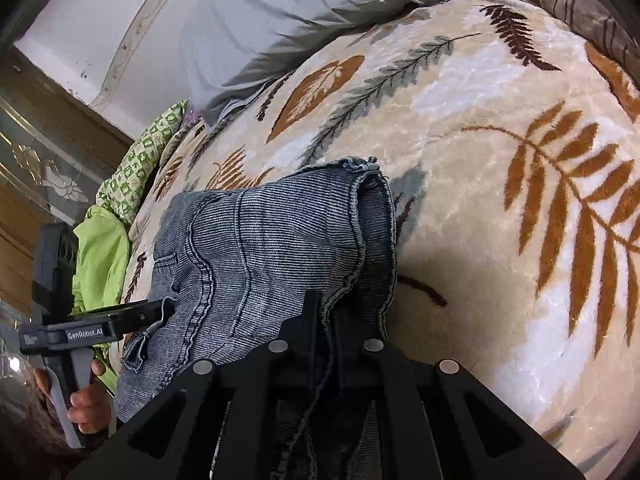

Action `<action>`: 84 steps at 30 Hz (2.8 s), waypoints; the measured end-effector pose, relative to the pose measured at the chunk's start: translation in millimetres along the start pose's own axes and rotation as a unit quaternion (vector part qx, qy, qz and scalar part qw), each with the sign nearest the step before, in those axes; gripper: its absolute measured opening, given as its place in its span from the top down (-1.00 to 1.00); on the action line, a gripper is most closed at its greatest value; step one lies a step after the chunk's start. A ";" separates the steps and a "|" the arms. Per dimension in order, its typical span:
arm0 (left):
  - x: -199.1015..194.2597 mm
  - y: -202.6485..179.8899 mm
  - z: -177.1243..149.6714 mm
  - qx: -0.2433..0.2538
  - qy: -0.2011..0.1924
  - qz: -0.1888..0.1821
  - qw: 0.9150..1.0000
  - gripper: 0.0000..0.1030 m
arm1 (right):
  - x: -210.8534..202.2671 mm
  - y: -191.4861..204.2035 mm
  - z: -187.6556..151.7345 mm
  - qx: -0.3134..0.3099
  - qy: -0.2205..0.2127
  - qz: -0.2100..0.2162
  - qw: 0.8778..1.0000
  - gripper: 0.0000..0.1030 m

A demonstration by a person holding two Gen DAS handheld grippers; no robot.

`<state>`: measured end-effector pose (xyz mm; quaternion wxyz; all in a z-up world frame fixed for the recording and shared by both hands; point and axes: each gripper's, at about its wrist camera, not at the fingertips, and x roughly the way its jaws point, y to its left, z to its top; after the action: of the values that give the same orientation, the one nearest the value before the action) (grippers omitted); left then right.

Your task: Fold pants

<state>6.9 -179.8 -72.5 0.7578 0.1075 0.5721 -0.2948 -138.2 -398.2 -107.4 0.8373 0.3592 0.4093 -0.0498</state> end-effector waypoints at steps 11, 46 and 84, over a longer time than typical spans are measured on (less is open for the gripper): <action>-21.6 0.9 -0.7 0.007 -0.014 -0.002 1.000 -0.37 | -16.7 16.6 10.0 -0.003 0.006 -0.019 1.000 0.46; -42.7 27.2 -24.0 -0.047 0.033 -0.116 0.992 -0.47 | -41.5 24.9 2.7 -0.015 0.025 0.043 0.999 0.47; 7.8 26.1 -16.4 -0.114 0.105 -0.134 0.979 -0.78 | 1.9 0.6 8.5 0.026 0.064 0.162 0.984 -0.55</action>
<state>10.0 -153.2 -89.5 0.6541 -0.0267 0.6876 -0.3140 -131.2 -402.7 -105.0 0.7970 0.4445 0.3969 0.0987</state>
